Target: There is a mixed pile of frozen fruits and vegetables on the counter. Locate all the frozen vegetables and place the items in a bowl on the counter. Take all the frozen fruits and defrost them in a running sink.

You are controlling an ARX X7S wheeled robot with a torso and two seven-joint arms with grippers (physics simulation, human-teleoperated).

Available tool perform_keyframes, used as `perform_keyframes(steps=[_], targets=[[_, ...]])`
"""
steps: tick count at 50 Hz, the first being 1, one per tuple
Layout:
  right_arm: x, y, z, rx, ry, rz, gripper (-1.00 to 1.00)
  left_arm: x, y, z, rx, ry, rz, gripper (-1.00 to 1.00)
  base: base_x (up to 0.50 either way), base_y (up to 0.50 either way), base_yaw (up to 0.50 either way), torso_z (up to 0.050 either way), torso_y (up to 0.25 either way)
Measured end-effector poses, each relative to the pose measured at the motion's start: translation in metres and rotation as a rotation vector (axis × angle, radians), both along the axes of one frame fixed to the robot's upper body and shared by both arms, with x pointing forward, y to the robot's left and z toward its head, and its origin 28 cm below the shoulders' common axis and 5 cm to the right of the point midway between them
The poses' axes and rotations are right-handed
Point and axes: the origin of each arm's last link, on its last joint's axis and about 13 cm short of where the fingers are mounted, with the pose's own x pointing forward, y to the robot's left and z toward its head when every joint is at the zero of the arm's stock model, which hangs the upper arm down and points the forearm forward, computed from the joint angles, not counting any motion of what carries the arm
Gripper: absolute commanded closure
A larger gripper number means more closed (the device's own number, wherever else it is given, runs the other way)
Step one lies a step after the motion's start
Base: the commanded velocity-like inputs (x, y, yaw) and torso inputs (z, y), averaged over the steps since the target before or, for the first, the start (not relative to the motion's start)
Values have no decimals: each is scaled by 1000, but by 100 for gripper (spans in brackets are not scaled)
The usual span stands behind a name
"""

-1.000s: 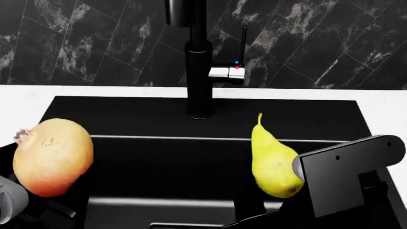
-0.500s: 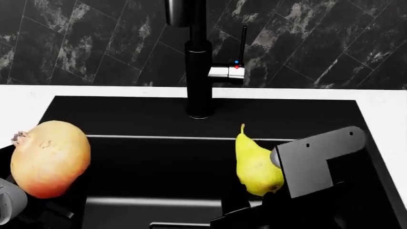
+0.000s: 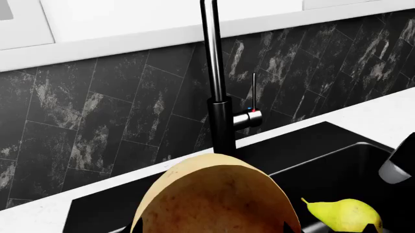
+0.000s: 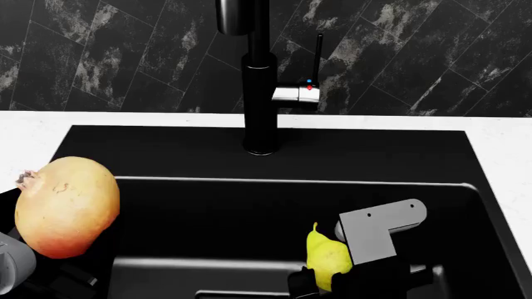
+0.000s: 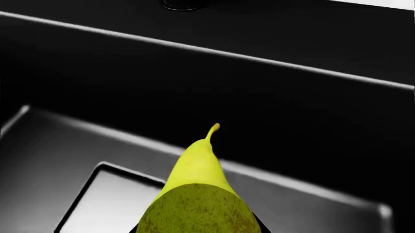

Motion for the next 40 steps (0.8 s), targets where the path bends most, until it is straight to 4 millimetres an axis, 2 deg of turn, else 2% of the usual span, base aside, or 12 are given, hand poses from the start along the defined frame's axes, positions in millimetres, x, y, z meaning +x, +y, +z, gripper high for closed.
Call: perform_keyframes(steps=[21,34,35,40], targets=[[13,-6,-45,-21,149,-27,100,0,1,-2,1,3,2,100,0,0,0,0,0],[12,-7,-57,-20,189,-42,100,0,1,-3,2,4,3,100,0,0,0,0,0],[12,-7,-57,-20,189,-43,-100,0,1,-3,3,4,2,100,0,0,0,0,0],[10,-8,-48,-34,154,-49,-100,0,1,-4,4,5,0,100,0,0,0,0,2]])
